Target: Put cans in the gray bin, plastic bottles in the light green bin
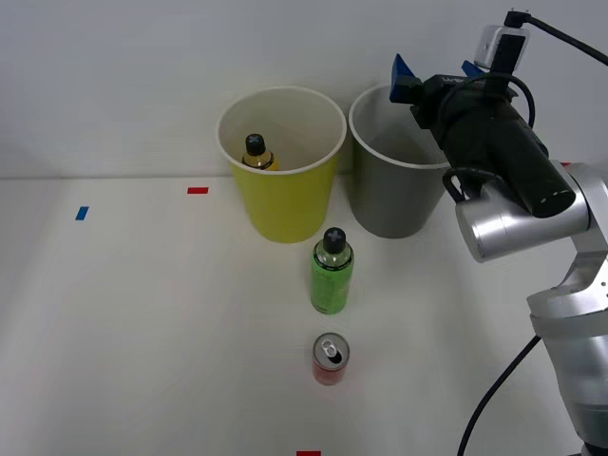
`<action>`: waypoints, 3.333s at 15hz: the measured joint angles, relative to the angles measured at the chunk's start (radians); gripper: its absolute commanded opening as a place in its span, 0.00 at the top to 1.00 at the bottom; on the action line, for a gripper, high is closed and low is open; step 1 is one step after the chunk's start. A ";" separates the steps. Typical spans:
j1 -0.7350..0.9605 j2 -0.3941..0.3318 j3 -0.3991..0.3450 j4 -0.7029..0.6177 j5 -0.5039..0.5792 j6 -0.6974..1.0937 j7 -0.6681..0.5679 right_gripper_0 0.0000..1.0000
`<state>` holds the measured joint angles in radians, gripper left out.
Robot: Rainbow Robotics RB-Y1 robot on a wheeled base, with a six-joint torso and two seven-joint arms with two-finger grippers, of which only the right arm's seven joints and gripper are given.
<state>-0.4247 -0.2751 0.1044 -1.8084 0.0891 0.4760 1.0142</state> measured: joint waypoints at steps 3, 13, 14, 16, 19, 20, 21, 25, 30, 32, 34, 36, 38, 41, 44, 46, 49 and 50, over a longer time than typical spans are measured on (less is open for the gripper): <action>0.004 -0.022 0.000 -0.003 -0.035 -0.025 0.006 0.00; 0.357 -0.160 0.006 -0.379 -0.096 -0.019 0.004 0.00; 0.421 -0.174 0.006 -0.426 -0.082 -0.017 0.002 0.00; 0.548 -0.200 0.009 -0.508 -0.033 -0.015 0.002 0.00; 0.745 -0.233 0.026 -0.611 0.113 -0.014 -0.004 0.00; 0.808 -0.239 0.035 -0.638 0.170 -0.016 -0.008 0.00; 0.867 -0.242 0.045 -0.656 0.227 -0.026 -0.013 0.00; 1.068 -0.238 0.073 -0.672 0.390 -0.122 -0.035 0.00; 1.281 -0.153 0.075 -0.671 0.420 -0.307 -0.051 0.00; 1.361 -0.125 0.075 -0.671 0.461 -0.369 -0.052 0.00; 1.437 -0.098 0.073 -0.671 0.504 -0.419 -0.052 0.00; 1.505 -0.077 0.066 -0.671 0.543 -0.452 -0.051 0.00; 1.558 -0.062 0.057 -0.670 0.569 -0.479 -0.049 0.00; 1.626 -0.057 0.054 -0.666 0.604 -0.510 -0.046 0.00; 1.637 -0.044 0.003 -0.574 0.591 -0.711 -0.063 0.00; 1.624 -0.025 -0.054 -0.452 0.546 -0.917 -0.065 0.00; 1.613 0.007 -0.103 -0.275 0.450 -1.163 -0.045 0.00; 1.611 0.016 -0.108 -0.230 0.406 -1.213 -0.015 0.00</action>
<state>1.1859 -0.2596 -0.0038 -2.0385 0.4956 -0.7374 0.9997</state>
